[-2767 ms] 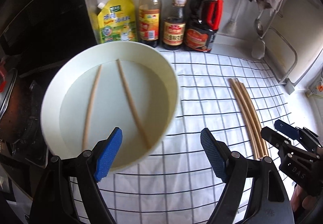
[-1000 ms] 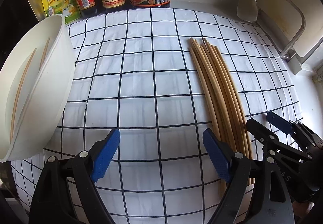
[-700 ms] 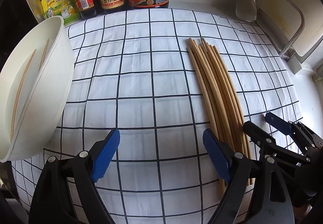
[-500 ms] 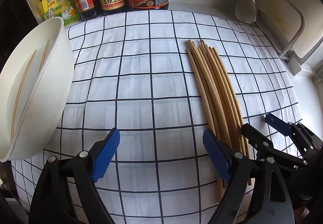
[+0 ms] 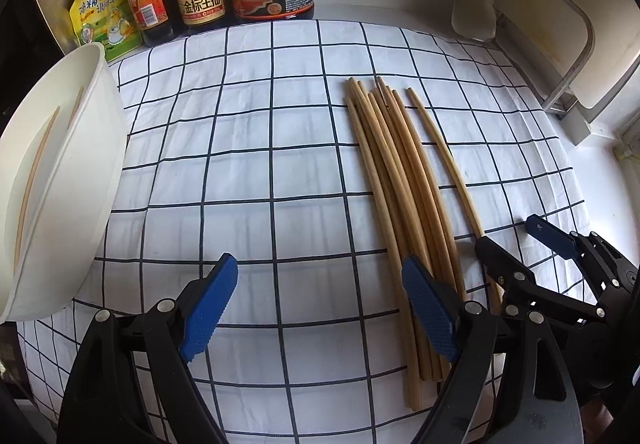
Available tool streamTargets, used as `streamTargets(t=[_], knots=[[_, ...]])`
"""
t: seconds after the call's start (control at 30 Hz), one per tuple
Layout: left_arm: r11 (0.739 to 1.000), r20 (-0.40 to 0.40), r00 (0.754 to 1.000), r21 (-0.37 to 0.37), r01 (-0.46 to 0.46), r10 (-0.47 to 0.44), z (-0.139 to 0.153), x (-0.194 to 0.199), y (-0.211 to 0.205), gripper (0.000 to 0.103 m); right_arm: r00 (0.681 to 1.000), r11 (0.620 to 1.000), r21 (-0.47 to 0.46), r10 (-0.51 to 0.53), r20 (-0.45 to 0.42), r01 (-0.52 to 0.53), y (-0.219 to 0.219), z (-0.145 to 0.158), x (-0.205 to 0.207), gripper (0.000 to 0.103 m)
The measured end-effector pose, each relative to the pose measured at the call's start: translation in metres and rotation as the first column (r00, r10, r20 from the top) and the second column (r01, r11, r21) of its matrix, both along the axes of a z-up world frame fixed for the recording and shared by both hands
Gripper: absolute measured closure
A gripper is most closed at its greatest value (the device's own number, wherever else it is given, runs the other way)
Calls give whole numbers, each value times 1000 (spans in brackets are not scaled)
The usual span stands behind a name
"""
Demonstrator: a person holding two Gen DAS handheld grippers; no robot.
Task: Organize utensils
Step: 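Pinch one chopstick in the left tool while the right tool pinches another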
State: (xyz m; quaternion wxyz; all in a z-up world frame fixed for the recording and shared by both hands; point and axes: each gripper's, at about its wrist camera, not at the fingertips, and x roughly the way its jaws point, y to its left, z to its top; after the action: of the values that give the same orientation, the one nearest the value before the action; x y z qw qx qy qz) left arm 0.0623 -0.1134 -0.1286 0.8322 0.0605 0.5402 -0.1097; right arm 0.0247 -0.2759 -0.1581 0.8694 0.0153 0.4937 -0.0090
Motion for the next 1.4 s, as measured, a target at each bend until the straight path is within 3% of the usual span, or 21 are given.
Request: streamTargets(t=[0.73,0.9,1.03,1.17,1.3,1.4], knots=[[998,-6,999,45,-35,35,-19,7,-6,16,999,1000,6,-30,23,30,-14,1,-6,41],[993,3,999,107,-44,44,-21,10,-6,15,999,1000,2,-22,27,22,-12,1,-4,41],[995,-22,997,64,-78,80,-22,18,6,15,999,1000,-15,-14,36,15,-10,-1,1,41],[994,-14,998,82,-67,68,-21,22,4,15,999,999,-32,14,45,-13,-5,-2,9,42],[997,-30,998,59,-57,58,-18,26,0,29,997,998,-39,55,53,-53,1,0,14,54],[998,-23,999,50,-27,28,-14,27,-9,47,996,996,-38,77,53,-75,6,1,16,70]])
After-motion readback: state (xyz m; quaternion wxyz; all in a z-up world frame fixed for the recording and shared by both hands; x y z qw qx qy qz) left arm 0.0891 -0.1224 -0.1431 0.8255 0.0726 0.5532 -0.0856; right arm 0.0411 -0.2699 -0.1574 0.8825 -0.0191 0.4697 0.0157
